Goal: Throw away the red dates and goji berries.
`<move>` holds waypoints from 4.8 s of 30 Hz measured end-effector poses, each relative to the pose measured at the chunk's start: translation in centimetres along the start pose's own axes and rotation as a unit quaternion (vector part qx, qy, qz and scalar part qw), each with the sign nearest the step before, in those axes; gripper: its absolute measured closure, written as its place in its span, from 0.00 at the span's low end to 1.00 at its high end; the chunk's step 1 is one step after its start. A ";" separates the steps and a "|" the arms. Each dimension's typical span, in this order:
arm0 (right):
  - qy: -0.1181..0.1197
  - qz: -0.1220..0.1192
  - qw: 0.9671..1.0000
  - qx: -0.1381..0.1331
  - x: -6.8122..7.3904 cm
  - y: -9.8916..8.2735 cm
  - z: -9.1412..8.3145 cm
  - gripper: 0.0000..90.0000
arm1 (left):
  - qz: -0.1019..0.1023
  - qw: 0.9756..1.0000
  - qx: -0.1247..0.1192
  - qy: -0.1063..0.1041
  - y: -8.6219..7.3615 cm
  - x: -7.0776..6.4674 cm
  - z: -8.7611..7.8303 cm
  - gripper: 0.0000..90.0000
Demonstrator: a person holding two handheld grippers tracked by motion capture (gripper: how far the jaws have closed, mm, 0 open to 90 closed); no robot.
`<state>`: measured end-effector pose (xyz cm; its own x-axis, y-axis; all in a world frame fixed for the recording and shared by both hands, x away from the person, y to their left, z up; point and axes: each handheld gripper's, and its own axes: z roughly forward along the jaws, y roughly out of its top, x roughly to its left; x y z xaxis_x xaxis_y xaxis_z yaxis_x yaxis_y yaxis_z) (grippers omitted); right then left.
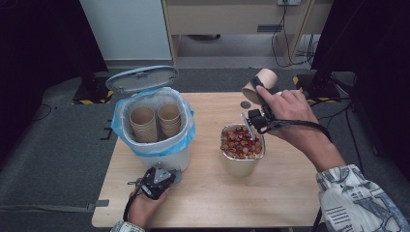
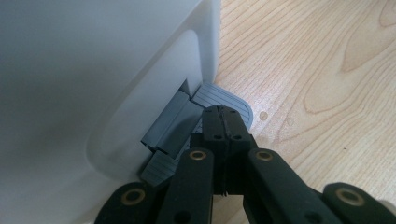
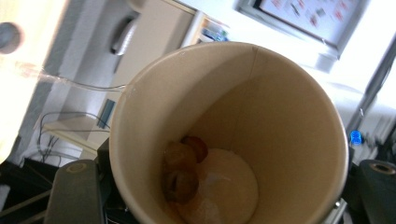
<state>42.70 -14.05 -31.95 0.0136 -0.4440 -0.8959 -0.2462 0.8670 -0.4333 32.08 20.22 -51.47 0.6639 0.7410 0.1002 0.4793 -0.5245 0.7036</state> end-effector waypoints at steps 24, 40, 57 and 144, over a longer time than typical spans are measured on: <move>0.003 -0.016 1.000 0.000 1.2 0.4 0.0 0.31 | 0.000 1.000 0.000 0.000 0.0 0.0 0.0 1.00; -0.003 -0.015 1.000 -0.003 0.9 0.2 -0.2 0.31 | 0.000 1.000 0.000 0.000 0.0 0.0 0.0 1.00; 0.010 -0.067 0.998 0.003 3.0 1.2 0.1 0.32 | -0.001 1.000 0.001 -0.002 0.0 0.0 0.0 1.00; 0.082 0.196 0.975 -0.060 1.2 2.1 3.2 0.31 | -0.005 1.000 -0.004 -0.004 0.0 0.0 0.0 1.00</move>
<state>45.33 -12.06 -34.26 -0.2575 -0.1225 -0.9585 -0.3131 0.9490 -0.0372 32.07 20.23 -51.52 0.6629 0.7435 0.0876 0.4815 -0.5130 0.7106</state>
